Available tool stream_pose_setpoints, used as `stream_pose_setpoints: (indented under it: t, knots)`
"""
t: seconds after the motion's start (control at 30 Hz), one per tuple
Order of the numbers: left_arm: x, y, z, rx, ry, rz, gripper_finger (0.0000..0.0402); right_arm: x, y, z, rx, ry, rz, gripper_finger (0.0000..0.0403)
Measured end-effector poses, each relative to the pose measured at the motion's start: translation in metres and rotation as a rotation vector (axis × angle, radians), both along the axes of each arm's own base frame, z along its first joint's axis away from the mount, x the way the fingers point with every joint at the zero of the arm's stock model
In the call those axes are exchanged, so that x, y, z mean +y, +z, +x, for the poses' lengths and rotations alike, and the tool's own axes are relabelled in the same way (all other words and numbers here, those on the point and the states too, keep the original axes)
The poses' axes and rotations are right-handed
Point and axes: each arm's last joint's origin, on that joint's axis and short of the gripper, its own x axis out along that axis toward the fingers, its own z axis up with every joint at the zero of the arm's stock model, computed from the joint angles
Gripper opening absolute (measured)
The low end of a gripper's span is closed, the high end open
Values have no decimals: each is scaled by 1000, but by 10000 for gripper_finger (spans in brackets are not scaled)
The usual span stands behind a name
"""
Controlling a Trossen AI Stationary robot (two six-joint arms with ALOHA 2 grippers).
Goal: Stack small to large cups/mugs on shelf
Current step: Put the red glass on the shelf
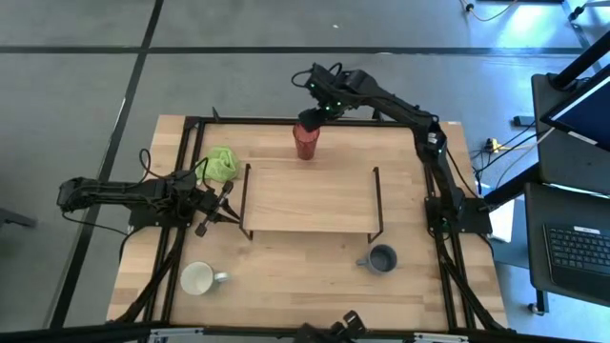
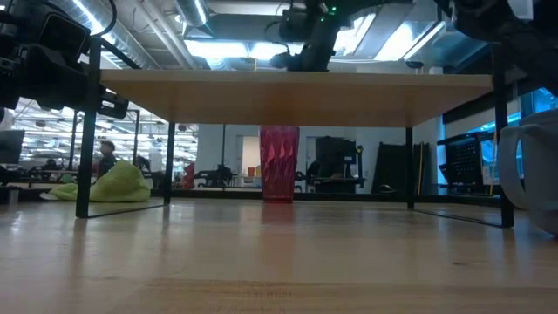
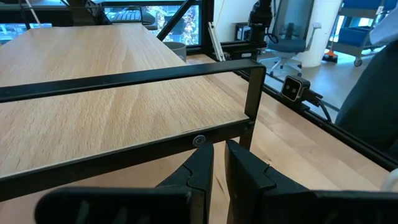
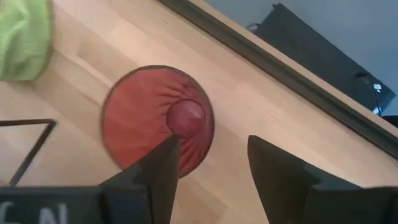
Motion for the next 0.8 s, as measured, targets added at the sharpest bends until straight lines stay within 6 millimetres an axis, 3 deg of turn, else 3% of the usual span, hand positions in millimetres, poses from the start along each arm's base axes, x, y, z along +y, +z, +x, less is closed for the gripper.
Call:
stream_pose_setpoints:
  t: [0.63, 0.8]
  knots:
    - [0, 0, 0, 0, 0, 0, 35, -7, -46, 18, 97, -1, 63, 190]
    - [0, 0, 0, 0, 0, 0, 35, -9, -57, 22, 116, -14, 81, 174]
